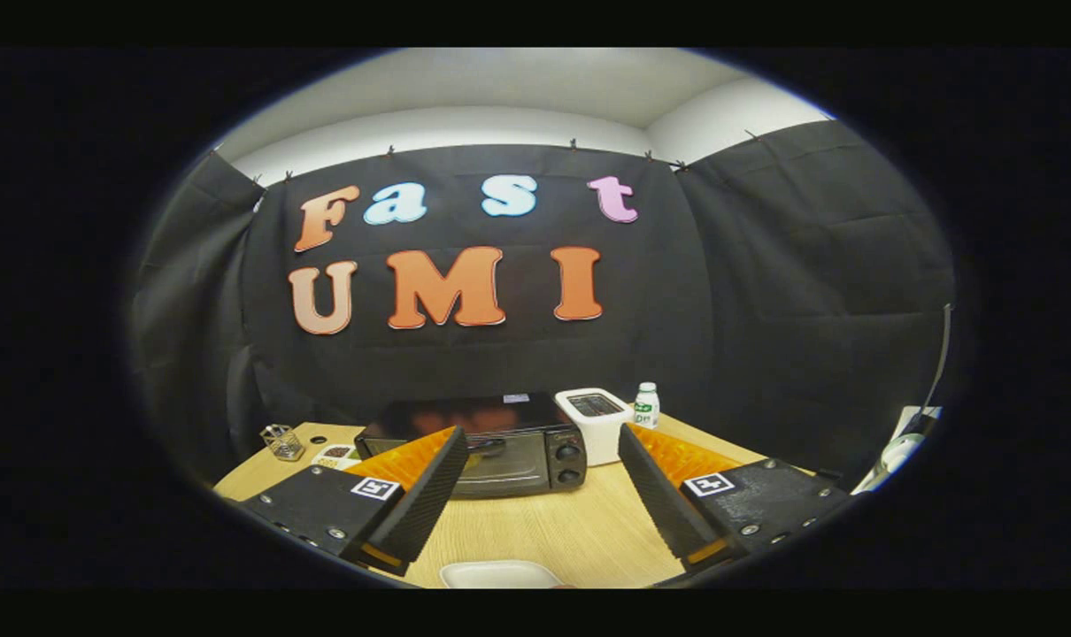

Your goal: Open the toaster oven, put the food inside, and close the toaster oven door.

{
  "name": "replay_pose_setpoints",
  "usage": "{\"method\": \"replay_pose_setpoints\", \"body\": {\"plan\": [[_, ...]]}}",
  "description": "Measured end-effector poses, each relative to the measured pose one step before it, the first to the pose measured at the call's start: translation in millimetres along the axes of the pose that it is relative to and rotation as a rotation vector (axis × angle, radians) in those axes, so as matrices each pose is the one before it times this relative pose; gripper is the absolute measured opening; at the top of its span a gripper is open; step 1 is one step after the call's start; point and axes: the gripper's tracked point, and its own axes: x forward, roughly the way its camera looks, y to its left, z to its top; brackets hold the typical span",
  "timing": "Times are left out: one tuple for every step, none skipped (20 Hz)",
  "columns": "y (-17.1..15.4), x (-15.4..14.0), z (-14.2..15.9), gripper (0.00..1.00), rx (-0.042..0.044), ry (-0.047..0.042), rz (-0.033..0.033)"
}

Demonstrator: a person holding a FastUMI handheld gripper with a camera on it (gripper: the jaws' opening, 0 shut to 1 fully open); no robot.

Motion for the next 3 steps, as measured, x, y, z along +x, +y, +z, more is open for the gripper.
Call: {"method": "replay_pose_setpoints", "body": {"plan": [[-1.28,-1.53,0.24,1.00,-0.00019,-0.00127,-0.00167],[0.31,-0.53,1.10,1.00,-0.00024,-0.00238,0.00189],[0.03,-1.72,-0.64,1.00,-0.00057,-0.00005,0.00248]]}}
